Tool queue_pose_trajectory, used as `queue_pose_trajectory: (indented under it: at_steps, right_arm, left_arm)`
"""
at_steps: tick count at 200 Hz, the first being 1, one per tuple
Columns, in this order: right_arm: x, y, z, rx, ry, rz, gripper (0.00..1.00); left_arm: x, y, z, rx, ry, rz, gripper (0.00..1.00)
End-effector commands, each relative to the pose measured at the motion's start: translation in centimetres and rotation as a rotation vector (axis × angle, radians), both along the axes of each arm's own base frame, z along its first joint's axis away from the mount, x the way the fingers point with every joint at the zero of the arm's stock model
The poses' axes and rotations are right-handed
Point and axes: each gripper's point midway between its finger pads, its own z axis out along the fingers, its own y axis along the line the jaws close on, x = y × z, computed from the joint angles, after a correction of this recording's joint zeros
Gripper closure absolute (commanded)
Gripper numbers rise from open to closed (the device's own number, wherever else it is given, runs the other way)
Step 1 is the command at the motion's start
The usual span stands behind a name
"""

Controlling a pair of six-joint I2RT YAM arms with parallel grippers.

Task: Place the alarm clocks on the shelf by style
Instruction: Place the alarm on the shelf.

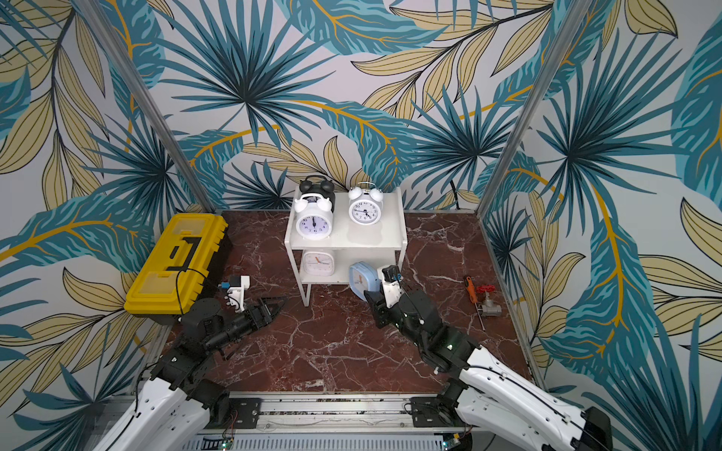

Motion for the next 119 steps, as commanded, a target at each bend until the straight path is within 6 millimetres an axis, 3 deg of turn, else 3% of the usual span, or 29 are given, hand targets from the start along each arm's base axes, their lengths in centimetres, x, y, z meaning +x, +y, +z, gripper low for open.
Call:
queue_pose_trajectory:
  at_steps: [1, 33, 72, 119]
  right_arm:
    - [1.9, 0.9, 4.1, 0.039, -0.159, -0.026, 0.84]
    - [3.0, 1.3, 3.7, 0.052, -0.190, -0.055, 0.83]
    - [4.1, 2.1, 1.5, 0.041, -0.158, -0.049, 0.81]
    - [4.9, 1.4, -0.4, 0.067, -0.145, -0.089, 0.80]
  left_arm:
    - [0.1, -0.1, 1.3, -0.002, -0.043, -0.014, 0.15]
    - [0.5, -0.5, 1.3, -0.016, -0.048, -0.025, 0.15]
    - [1.0, -1.0, 1.6, -0.009, -0.058, -0.049, 0.16]
    - [1.3, -1.5, 1.5, -0.021, -0.058, -0.071, 0.17]
